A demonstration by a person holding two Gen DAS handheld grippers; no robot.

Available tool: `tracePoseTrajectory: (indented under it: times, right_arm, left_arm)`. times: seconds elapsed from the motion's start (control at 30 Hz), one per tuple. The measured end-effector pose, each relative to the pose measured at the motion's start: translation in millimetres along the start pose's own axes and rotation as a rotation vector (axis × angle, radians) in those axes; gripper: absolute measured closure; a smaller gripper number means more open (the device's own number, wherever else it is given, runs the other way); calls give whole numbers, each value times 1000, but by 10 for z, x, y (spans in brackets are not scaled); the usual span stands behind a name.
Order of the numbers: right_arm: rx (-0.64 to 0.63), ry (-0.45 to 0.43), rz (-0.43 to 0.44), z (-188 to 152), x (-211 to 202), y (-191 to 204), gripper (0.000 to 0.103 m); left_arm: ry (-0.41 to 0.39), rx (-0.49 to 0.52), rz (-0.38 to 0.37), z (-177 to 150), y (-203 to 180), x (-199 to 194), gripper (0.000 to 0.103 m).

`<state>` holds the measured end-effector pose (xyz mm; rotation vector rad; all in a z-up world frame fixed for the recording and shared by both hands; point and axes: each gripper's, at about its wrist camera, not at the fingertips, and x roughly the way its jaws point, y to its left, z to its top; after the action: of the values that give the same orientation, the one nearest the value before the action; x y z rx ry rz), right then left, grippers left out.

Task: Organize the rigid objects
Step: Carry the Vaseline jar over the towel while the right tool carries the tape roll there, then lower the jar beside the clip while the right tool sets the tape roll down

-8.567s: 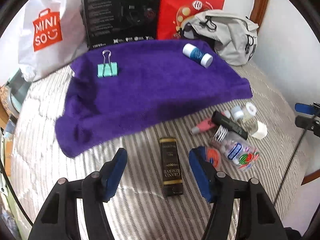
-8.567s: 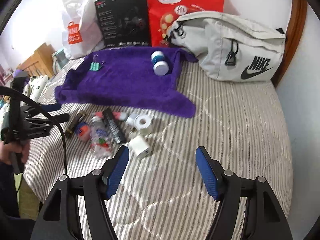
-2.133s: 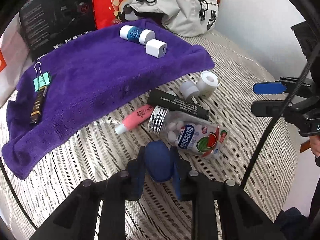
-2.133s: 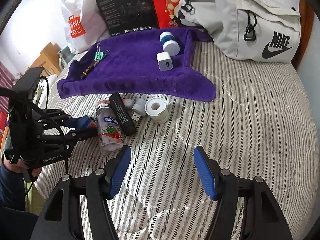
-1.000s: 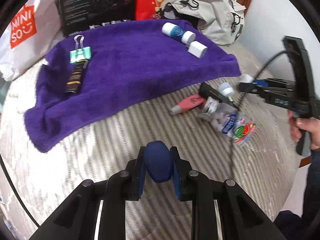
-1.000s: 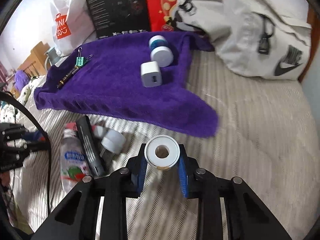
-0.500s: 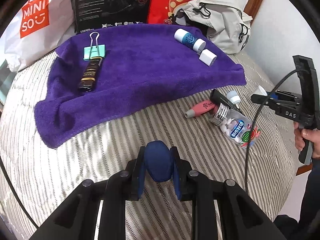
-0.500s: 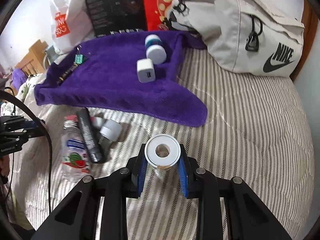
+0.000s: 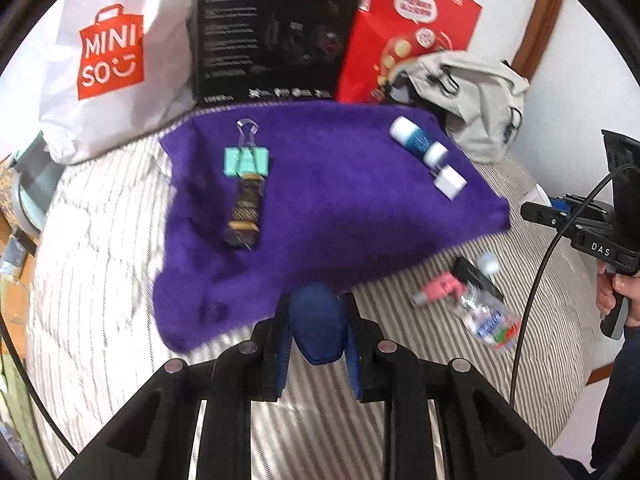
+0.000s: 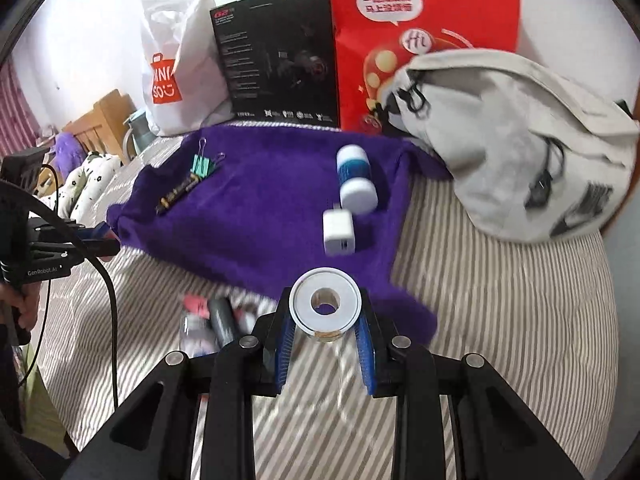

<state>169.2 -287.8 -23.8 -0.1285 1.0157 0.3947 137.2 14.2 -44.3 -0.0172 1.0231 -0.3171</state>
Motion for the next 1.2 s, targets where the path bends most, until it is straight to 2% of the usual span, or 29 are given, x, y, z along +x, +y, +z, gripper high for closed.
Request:
tracePoseTrajectory:
  times: [0.1, 0.23, 0.5, 0.97, 1.1, 1.2]
  right_arm:
    - [-13, 24, 0, 151, 191, -43, 75]
    - [-23, 98, 6, 252, 521, -110, 75]
    - [-56, 183, -2, 287, 883, -50, 75]
    - [-104, 220, 16, 343, 999, 23, 74]
    - [-116, 249, 30, 358, 983, 29, 70]
    - [-108, 237, 17, 334, 881, 11, 68]
  left_arm:
    - [-8, -5, 9, 113, 80, 14, 81]
    - [-18, -19, 0, 229, 169, 60, 81]
    - [-7, -50, -24, 334, 229, 248, 81]
    - [19, -43, -25, 609, 275, 567, 81]
    - [30, -28, -17, 710, 252, 703, 81]
    - [33, -22, -24, 762, 224, 803, 81]
